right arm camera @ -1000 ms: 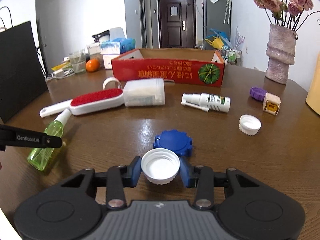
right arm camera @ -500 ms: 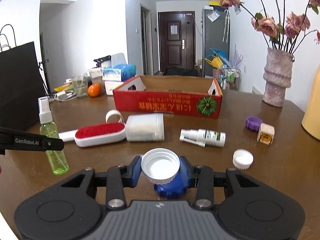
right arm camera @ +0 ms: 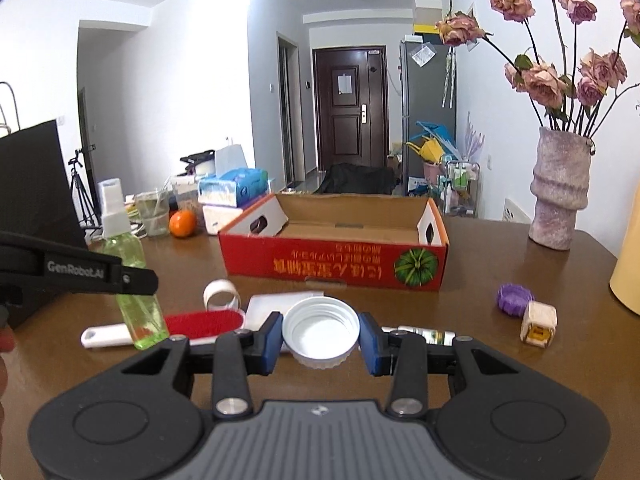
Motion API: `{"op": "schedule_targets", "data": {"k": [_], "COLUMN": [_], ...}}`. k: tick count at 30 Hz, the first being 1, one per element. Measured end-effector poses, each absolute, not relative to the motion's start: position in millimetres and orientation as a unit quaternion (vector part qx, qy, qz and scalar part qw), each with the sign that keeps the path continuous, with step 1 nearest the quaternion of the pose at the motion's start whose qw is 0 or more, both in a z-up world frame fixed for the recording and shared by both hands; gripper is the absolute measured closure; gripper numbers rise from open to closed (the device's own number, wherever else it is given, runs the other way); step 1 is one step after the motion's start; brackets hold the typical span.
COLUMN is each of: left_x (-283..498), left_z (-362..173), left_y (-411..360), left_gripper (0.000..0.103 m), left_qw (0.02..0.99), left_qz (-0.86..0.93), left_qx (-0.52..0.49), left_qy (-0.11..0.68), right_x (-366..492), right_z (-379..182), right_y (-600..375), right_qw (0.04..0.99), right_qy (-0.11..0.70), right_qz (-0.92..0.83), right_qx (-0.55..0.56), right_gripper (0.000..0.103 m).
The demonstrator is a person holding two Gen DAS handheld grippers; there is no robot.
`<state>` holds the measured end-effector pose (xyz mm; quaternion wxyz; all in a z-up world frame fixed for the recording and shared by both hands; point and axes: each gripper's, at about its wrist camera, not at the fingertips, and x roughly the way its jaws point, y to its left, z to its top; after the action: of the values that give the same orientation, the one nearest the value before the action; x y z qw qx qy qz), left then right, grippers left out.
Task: Organize rigid objects
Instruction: 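Lift the green spray bottle and white cap and carry both toward the cardboard box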
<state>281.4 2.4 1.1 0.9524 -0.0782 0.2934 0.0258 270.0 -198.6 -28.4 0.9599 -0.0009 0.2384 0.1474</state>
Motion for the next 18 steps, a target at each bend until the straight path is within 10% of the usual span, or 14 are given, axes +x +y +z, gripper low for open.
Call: {"op": "schedule_targets", "data": {"k": [18], "left_x": [367], "left_z": [18], "left_y": [-1], "left_gripper": [0.071], "left_qw": [0.958], "left_qz": [0.026], "left_qx": [-0.104], "left_qy": [0.267], "right_x": [348], "right_z": [-10], "right_y": [-196], "right_qw": [0.969], "right_qy": [0.207], "right_qz": [0.134], "right_qx": [0.019], "right_gripper": [0.064]}}
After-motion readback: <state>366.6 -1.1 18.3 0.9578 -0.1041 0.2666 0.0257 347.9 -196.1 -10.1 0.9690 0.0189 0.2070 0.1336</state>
